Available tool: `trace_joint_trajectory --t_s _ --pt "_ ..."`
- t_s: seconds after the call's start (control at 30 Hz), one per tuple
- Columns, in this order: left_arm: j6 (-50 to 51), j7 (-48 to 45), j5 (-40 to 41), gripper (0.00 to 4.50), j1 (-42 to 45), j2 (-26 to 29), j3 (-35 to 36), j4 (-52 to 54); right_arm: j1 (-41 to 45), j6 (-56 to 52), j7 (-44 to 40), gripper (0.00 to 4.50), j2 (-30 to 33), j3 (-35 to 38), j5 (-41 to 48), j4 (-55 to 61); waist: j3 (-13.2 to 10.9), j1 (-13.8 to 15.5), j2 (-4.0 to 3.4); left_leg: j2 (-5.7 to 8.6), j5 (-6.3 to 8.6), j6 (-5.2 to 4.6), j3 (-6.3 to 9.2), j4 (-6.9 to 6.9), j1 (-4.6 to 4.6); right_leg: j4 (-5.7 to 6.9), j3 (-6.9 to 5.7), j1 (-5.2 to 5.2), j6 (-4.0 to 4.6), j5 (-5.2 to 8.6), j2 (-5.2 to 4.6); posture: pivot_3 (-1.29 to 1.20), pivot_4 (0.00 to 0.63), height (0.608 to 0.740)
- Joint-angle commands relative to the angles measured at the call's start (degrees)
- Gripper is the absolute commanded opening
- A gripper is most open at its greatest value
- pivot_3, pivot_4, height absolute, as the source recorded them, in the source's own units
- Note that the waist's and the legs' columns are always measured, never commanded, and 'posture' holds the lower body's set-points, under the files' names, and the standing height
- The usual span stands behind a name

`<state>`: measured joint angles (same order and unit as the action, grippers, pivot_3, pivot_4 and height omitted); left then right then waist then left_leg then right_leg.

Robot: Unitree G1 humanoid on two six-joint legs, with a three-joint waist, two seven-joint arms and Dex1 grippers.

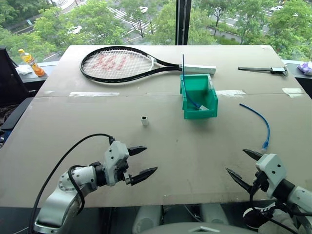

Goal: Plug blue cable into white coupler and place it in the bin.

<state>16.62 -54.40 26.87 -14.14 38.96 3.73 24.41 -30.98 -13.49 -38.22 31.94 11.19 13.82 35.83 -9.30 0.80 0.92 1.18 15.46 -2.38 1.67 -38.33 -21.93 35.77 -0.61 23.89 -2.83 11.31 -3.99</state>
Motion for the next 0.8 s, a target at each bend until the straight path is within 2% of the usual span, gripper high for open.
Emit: trace_joint_trajectory --t_s 0.03,0.17,0.33,0.43,0.5,0.57,0.63,0.8 --pt "-0.8 0.5 0.8 4.48 0.4 -0.9 -0.2 2.8 1.2 1.0 -0.1 4.50 0.5 1.4 1.1 1.4 0.0 0.0 0.00 0.00 0.00 0.00 0.00 0.00 0.00 0.00 0.00 0.00 0.00 0.00 0.00 0.00 0.150 0.740" --pt "-0.1 1.4 2.0 4.48 1.9 -2.8 -1.4 4.5 4.0 0.6 -0.4 4.50 0.9 1.9 2.1 1.3 0.0 0.0 0.01 0.00 0.00 0.00 -0.02 -0.02 0.01 0.00 0.01 -0.01 -0.01 -0.01 0.00 0.00 0.150 0.740" --pt "-0.7 -0.9 2.3 4.48 3.5 -2.2 -2.6 5.8 7.3 -3.1 0.5 4.50 2.8 2.6 2.7 1.9 0.0 0.0 0.00 0.00 0.00 0.00 0.00 0.01 0.01 0.00 -0.02 -0.01 0.00 0.00 0.07 0.00 0.150 0.740" --pt "-1.4 -3.1 2.1 4.48 6.3 -1.3 -3.8 6.0 10.7 -13.4 4.3 4.50 6.6 6.0 1.2 4.5 0.0 0.0 -0.01 0.01 0.00 -0.01 -0.04 -0.01 -0.01 0.00 0.01 -0.01 0.00 0.00 0.26 0.00 0.150 0.740" --pt "-2.0 -4.3 1.3 4.48 8.0 -0.8 -4.7 5.6 13.1 -22.7 4.4 4.50 10.1 9.1 4.1 5.7 0.0 0.1 -0.02 0.04 0.00 -0.01 -0.08 -0.07 -0.01 0.01 0.04 -0.02 0.00 -0.01 0.24 0.00 0.150 0.740" --pt "-2.4 -4.5 1.0 4.48 9.3 -0.9 -5.3 5.0 16.7 -23.5 1.7 4.50 13.0 12.3 7.4 4.8 0.0 0.1 0.00 0.04 -0.01 -0.02 -0.07 -0.06 0.00 0.01 0.05 -0.02 0.00 -0.01 0.25 0.00 0.150 0.740" --pt "-2.6 -4.6 0.8 4.48 10.1 -1.0 -5.8 4.6 17.8 -18.9 -3.7 4.50 16.9 14.4 7.3 2.7 -0.1 0.0 -0.11 0.03 0.00 -0.02 -0.07 -0.02 -0.01 -0.01 0.04 -0.01 0.01 -0.01 0.29 0.00 0.150 0.740" --pt "-3.5 -4.8 0.5 4.48 11.6 -1.3 -6.7 3.5 14.6 7.4 -20.6 4.50 30.9 15.2 -3.5 -10.6 -0.2 0.1 -0.14 0.03 0.03 -0.07 -0.05 0.01 -0.06 -0.09 -0.01 -0.01 0.00 0.00 0.34 0.00 0.150 0.740"
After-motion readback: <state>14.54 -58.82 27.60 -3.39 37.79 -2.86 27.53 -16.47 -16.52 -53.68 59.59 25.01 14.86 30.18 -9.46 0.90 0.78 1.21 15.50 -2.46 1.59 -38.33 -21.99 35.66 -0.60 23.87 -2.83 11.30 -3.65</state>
